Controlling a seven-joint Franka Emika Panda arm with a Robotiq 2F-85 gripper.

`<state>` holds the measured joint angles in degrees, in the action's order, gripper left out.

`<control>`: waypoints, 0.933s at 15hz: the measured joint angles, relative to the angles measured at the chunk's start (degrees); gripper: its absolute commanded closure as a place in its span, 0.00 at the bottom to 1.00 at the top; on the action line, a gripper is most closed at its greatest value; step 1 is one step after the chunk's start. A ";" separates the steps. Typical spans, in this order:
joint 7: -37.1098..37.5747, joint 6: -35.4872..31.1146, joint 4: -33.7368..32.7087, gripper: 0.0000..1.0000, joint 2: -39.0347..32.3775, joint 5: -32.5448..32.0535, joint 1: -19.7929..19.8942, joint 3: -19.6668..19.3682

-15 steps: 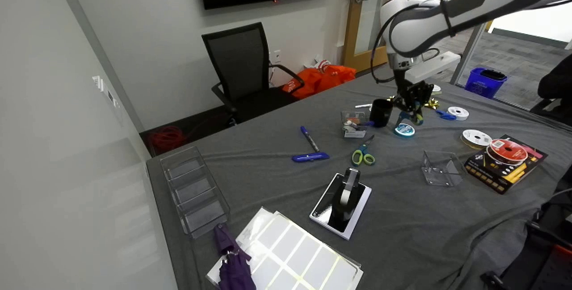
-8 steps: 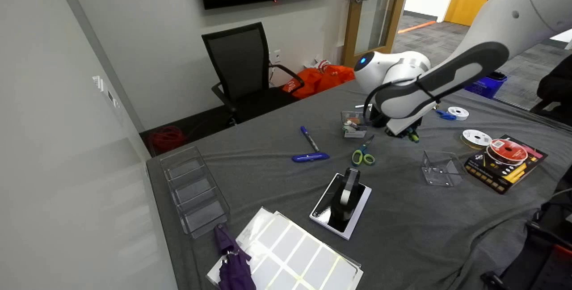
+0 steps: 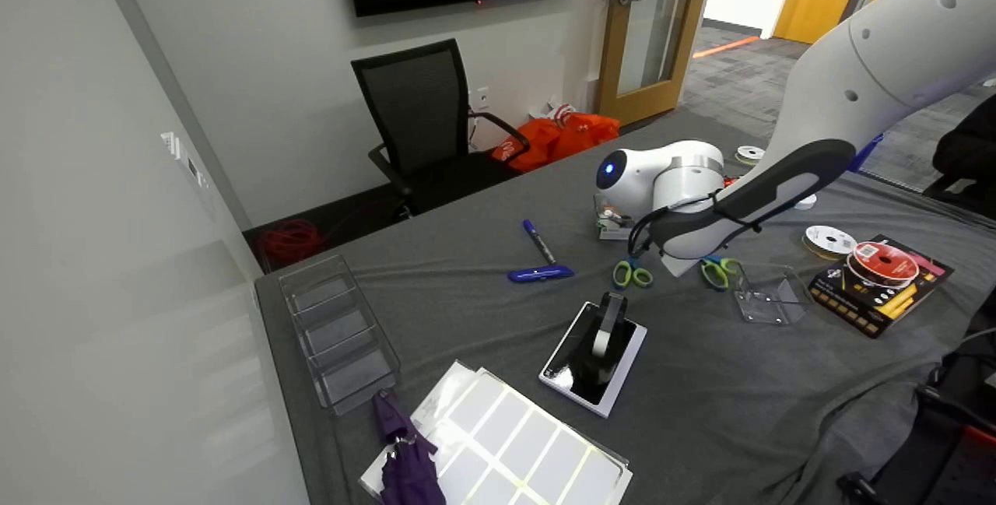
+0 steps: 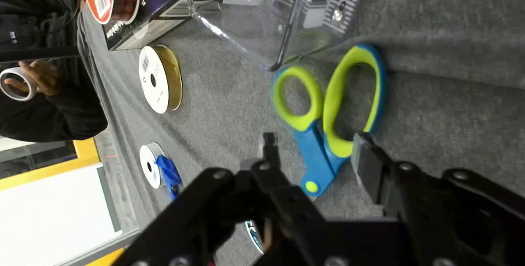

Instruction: Remove the scissors from the container

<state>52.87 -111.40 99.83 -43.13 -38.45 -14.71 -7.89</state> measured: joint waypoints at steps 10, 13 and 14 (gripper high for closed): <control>-0.96 -14.07 0.12 0.00 1.92 6.74 3.51 1.15; -4.58 -20.02 1.59 0.00 4.81 13.22 5.61 1.37; -6.34 -22.01 2.40 0.00 5.94 15.61 6.42 1.59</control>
<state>46.52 -133.41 102.23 -37.19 -22.84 -8.30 -6.29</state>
